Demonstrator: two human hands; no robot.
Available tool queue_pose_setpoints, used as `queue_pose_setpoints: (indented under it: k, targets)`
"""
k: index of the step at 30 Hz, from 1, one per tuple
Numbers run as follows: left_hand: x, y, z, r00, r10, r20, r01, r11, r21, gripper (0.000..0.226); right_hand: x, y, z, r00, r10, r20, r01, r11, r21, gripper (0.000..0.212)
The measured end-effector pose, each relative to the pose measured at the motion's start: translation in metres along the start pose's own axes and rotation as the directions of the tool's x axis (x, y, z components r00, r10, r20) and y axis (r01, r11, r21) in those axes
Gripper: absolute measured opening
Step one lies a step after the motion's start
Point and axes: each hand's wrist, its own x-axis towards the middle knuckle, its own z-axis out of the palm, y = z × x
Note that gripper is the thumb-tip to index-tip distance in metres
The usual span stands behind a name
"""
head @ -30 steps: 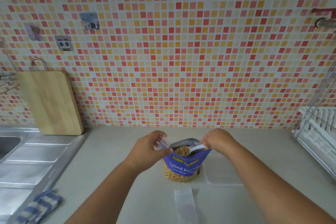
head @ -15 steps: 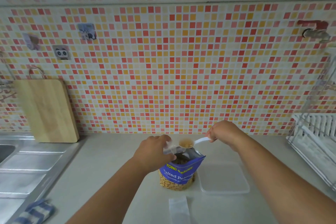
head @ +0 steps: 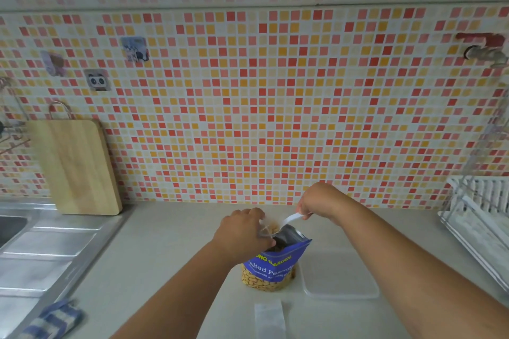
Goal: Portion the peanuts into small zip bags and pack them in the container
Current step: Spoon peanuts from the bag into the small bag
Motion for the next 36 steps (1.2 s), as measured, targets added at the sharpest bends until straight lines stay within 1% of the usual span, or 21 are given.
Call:
queue_pose_setpoints:
  k: [1,3,5,6,7,8,10,12,13,14,15,16,18,19,21,23,25,27,30,34,36]
  targets:
    - [0.0,0.001,0.001,1.0,0.002,-0.007,-0.002,1.0,-0.004,0.056,-0.002,-0.004,-0.002,1.0,-0.017,0.001,0.017,1.0,0.019,0.038]
    - [0.0,0.003,0.003,1.0,0.012,-0.028,-0.013,1.0,-0.01,0.056,-0.008,-0.009,-0.005,0.998,-0.045,-0.04,0.05,0.991,0.124,0.038]
    - [0.0,0.004,0.006,0.998,0.02,-0.061,-0.023,0.999,-0.047,0.054,-0.016,-0.012,-0.003,0.978,-0.106,-0.181,0.152,0.952,0.265,0.033]
    - [-0.001,0.005,0.008,0.996,0.024,-0.084,-0.031,0.996,-0.083,0.052,-0.024,-0.013,-0.002,0.949,-0.142,-0.281,0.236,0.911,0.338,0.028]
    - [-0.003,0.006,0.009,0.994,0.022,-0.106,-0.036,0.991,-0.13,0.051,-0.034,-0.015,-0.002,0.909,-0.173,-0.379,0.321,0.871,0.371,0.024]
    - [-0.004,0.005,0.011,0.993,0.013,-0.12,-0.036,0.981,-0.189,0.052,-0.044,-0.018,-0.002,0.869,-0.206,-0.45,0.381,0.858,0.344,0.023]
    - [-0.006,0.004,0.012,0.99,-0.02,-0.141,-0.026,0.948,-0.318,0.055,-0.06,-0.022,-0.005,0.782,-0.24,-0.576,0.403,0.899,0.173,0.024]
    - [-0.009,-0.001,0.01,0.985,-0.051,-0.165,-0.026,0.9,-0.434,0.051,-0.076,-0.02,-0.013,0.66,-0.251,-0.708,0.352,0.936,-0.004,0.027]
    - [-0.01,-0.005,0.009,0.981,-0.062,-0.184,-0.034,0.879,-0.477,0.047,-0.082,-0.016,-0.018,0.623,-0.235,-0.746,0.318,0.947,-0.033,0.026]
    - [-0.011,-0.008,0.007,0.977,-0.071,-0.2,-0.04,0.863,-0.503,0.043,-0.089,-0.011,-0.022,0.611,-0.211,-0.764,0.28,0.959,-0.041,0.026]
    - [-0.012,-0.012,0.004,0.974,-0.076,-0.212,-0.045,0.856,-0.514,0.041,-0.093,-0.006,-0.024,0.625,-0.179,-0.76,0.242,0.97,-0.03,0.025]
    - [-0.013,-0.015,0.001,0.973,-0.08,-0.216,-0.044,0.856,-0.515,0.041,-0.095,-0.005,-0.024,0.674,-0.143,-0.725,0.204,0.979,-0.004,0.023]
    - [-0.017,-0.02,-0.003,0.978,-0.061,-0.198,-0.044,0.873,-0.486,0.042,-0.09,-0.013,-0.015,0.817,-0.115,-0.565,0.14,0.99,0.002,0.018]
    - [-0.018,-0.022,-0.003,0.984,-0.039,-0.176,-0.044,0.895,-0.445,0.041,-0.083,-0.021,-0.006,0.867,-0.121,-0.484,0.126,0.992,-0.022,0.015]
    - [-0.023,-0.024,-0.001,0.993,0.004,-0.118,-0.044,0.941,-0.336,0.041,-0.063,-0.037,0.011,0.924,-0.11,-0.366,0.103,0.994,-0.038,0.014]
    - [-0.027,-0.024,0.003,0.997,0.024,-0.072,-0.042,0.965,-0.26,0.043,-0.043,-0.048,0.027,0.966,-0.061,-0.251,0.071,0.997,0.032,0.022]
    - [-0.03,-0.022,0.006,0.999,0.031,-0.036,-0.038,0.976,-0.216,0.045,-0.028,-0.057,0.042,0.987,0.01,-0.158,0.02,0.982,0.189,0.029]
    - [-0.032,-0.021,0.008,0.999,0.032,0.005,-0.03,0.975,-0.22,0.046,-0.017,-0.063,0.056,0.986,0.044,-0.163,0.007,0.954,0.3,0.028]
    - [-0.032,-0.02,0.01,0.999,0.026,0.047,-0.013,0.968,-0.249,0.045,-0.007,-0.062,0.066,0.973,0.089,-0.211,0.0,0.921,0.39,0.024]
    - [-0.031,-0.023,0.009,0.998,0.012,0.06,0.006,0.958,-0.286,0.044,0.004,-0.055,0.061,0.972,0.178,-0.152,-0.069,0.839,0.54,0.009]
    - [-0.03,-0.023,0.007,0.997,0.005,0.08,0.019,0.954,-0.299,0.044,0.005,-0.05,0.055,0.978,0.177,-0.11,-0.089,0.833,0.546,0.017]
